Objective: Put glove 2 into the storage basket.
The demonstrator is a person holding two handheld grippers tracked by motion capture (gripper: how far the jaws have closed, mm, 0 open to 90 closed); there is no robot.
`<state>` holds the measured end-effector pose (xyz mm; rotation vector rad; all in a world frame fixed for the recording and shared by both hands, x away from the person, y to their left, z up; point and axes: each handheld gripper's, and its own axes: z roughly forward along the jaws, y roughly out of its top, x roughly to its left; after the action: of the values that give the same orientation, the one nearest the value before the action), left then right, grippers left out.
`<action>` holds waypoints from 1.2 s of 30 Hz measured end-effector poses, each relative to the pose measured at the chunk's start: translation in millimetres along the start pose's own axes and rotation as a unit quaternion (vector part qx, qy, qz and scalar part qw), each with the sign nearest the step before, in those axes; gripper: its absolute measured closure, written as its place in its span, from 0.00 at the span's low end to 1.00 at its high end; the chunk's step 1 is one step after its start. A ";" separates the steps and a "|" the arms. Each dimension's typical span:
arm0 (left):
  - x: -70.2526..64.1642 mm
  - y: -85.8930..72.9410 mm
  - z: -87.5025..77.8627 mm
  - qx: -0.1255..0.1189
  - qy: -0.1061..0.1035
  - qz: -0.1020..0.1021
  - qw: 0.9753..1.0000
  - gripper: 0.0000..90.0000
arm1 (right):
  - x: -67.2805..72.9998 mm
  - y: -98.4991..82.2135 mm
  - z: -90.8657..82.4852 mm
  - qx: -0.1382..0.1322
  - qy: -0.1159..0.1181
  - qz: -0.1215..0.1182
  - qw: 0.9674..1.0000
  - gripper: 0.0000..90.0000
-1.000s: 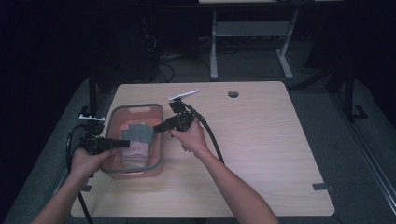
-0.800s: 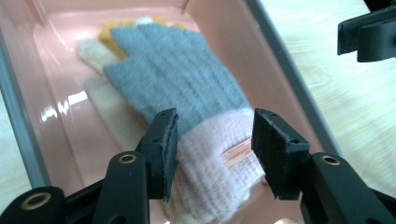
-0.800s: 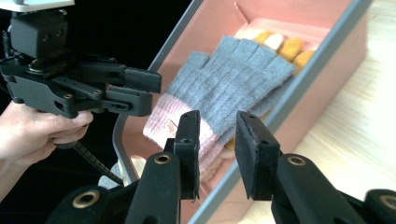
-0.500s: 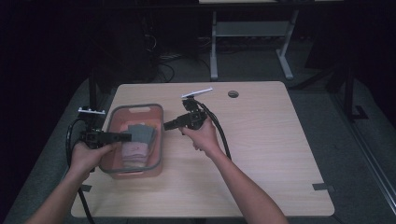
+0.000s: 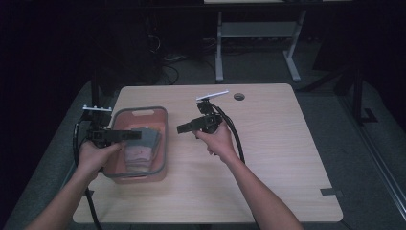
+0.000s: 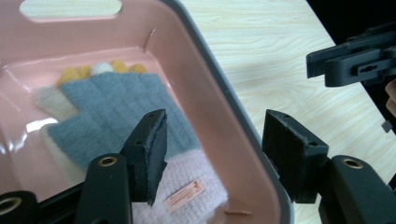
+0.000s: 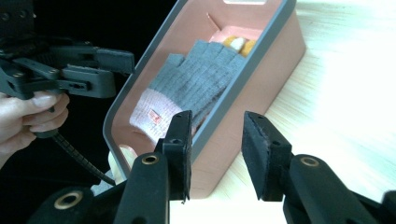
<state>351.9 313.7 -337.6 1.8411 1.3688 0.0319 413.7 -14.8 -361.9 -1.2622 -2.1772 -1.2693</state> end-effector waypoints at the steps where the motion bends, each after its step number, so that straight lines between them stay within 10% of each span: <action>1: -1.4 0.6 0.7 -0.002 -0.002 0.000 1.000 0.44 | -0.8 -0.3 -1.5 0.000 0.000 0.001 1.000 0.69; 36: -57.8 11.6 42.5 0.012 -0.069 0.055 0.996 0.36 | -39.7 -24.2 -59.5 -0.028 -0.026 0.034 0.999 0.61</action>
<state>357.2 241.4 -333.9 1.8996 1.1765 -0.0545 407.2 -89.8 -367.2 -1.3935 -2.1272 -1.2940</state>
